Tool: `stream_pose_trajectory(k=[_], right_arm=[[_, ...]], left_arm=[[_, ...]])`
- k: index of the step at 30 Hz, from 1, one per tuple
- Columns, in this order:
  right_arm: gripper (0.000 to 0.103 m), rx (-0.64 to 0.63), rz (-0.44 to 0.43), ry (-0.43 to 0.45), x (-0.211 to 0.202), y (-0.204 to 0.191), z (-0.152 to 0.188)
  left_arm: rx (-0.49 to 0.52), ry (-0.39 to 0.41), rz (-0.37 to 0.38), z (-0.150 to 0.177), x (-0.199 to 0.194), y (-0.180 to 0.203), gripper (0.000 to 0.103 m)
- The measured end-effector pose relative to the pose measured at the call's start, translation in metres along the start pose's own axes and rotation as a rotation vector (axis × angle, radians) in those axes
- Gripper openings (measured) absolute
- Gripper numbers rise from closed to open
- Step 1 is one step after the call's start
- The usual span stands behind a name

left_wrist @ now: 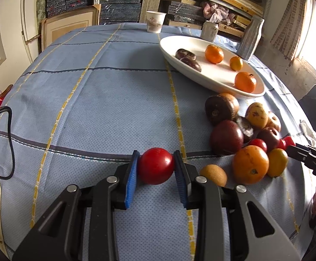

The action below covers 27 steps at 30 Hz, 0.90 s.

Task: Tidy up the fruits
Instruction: 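Grasp a red tomato with the right tool while the left tool carries its tomato to the plate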

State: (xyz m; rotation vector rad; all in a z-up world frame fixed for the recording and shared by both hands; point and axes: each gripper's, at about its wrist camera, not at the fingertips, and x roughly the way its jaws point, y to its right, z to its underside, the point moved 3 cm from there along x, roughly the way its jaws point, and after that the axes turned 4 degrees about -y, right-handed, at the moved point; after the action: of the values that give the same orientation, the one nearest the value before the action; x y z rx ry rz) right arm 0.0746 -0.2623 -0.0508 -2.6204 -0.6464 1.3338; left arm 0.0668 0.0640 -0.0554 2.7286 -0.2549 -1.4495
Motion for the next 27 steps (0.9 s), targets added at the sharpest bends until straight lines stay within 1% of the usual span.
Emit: stream_pose_trajectory(k=[5,6,8,9,11,14,16,18,20,22,24,27], right_arm=[[0.031,0.033,-0.023,0.057,-0.012,0.006,-0.002],[0.031,0.04,-0.031,0.076,-0.017,0.007,-0.004],[0.031,0.04,-0.019,0.131,-0.03,0.009,-0.009],[0.031,0.034,-0.007,0.167,-0.041,0.009,-0.016],[0.031,0.024,-0.003,0.203,-0.056,0.009,-0.032],[0.03,-0.007,0.032,0.267,-0.08,0.006,-0.064],[0.03,-0.021,0.059,0.308,-0.091,0.003,-0.09],[0.03,-0.02,0.068,0.331,-0.092,0.004,-0.109],[0.03,-0.002,0.073,0.334,-0.082,0.007,-0.127],[0.031,0.02,0.082,0.318,-0.06,0.012,-0.14],[0.03,0.045,0.088,0.277,-0.031,0.019,-0.147],[0.031,0.092,0.077,0.207,0.015,0.032,-0.146]], left_arm=[[0.038,0.046,-0.021,-0.004,-0.012,0.011,0.031],[0.047,0.058,-0.026,-0.007,-0.017,0.014,0.031],[0.062,0.074,-0.028,-0.015,-0.025,0.02,0.031],[0.067,0.091,-0.029,-0.025,-0.032,0.025,0.031],[0.075,0.113,-0.021,-0.041,-0.041,0.033,0.031],[0.098,0.153,-0.006,-0.073,-0.052,0.054,0.031],[0.1,0.15,0.037,-0.094,-0.049,0.069,0.031],[0.106,0.142,0.046,-0.113,-0.035,0.086,0.031],[0.102,0.128,0.05,-0.122,-0.019,0.094,0.031],[0.082,0.095,0.062,-0.129,0.003,0.099,0.031],[0.075,0.069,0.051,-0.13,0.023,0.101,0.031],[0.101,0.038,0.041,-0.128,0.045,0.105,0.031]])
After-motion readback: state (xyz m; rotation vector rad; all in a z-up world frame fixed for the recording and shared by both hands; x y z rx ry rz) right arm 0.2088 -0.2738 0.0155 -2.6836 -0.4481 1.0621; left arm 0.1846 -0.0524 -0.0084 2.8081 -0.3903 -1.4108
